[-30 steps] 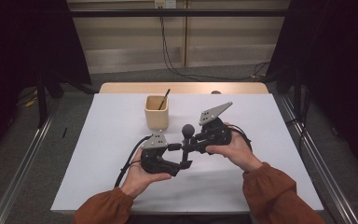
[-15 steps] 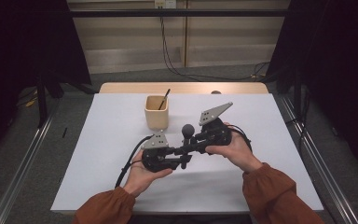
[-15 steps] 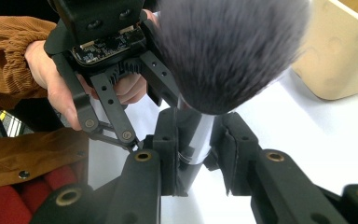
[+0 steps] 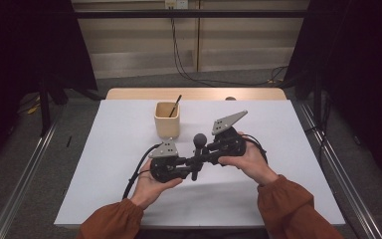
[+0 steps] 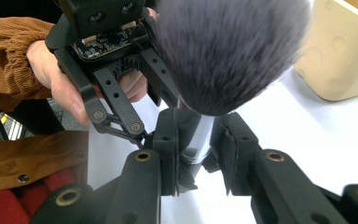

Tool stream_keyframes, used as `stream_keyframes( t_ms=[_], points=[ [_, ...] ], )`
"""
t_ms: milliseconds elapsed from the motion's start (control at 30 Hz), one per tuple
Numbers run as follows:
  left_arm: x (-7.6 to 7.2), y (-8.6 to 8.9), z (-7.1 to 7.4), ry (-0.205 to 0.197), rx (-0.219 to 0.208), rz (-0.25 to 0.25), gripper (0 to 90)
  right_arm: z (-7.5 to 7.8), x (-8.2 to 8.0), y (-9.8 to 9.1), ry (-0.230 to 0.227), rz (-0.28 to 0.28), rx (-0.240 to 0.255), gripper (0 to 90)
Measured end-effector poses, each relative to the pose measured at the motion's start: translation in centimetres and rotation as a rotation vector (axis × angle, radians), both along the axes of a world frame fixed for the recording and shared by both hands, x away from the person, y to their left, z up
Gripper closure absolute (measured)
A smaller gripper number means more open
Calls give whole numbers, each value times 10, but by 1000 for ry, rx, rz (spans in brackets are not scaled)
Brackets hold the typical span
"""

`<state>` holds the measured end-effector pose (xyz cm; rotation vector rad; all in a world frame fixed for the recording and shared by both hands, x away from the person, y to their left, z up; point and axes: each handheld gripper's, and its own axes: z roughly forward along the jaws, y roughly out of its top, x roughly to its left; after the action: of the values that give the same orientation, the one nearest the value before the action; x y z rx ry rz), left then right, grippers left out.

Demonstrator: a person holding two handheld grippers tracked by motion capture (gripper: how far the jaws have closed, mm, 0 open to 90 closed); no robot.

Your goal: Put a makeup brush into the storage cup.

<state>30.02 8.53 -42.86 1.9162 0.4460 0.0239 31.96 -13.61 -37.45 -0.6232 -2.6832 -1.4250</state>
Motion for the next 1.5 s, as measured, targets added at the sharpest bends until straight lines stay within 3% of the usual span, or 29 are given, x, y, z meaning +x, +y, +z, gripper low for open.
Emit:
stream_keyframes(
  t_ms=[467,800,1167,1500],
  points=[
    [1,2,2,-6,1,10,748,-1,0,-1,-6,-20,31,692],
    [3,6,3,-12,-10,32,748,0,-1,-12,6,-55,74,603],
    [6,12,5,-13,-22,54,748,-3,-7,-27,-46,-148,99,383],
    [8,20,8,-21,-30,75,748,-13,-17,-35,-83,-175,86,177]
  ],
)
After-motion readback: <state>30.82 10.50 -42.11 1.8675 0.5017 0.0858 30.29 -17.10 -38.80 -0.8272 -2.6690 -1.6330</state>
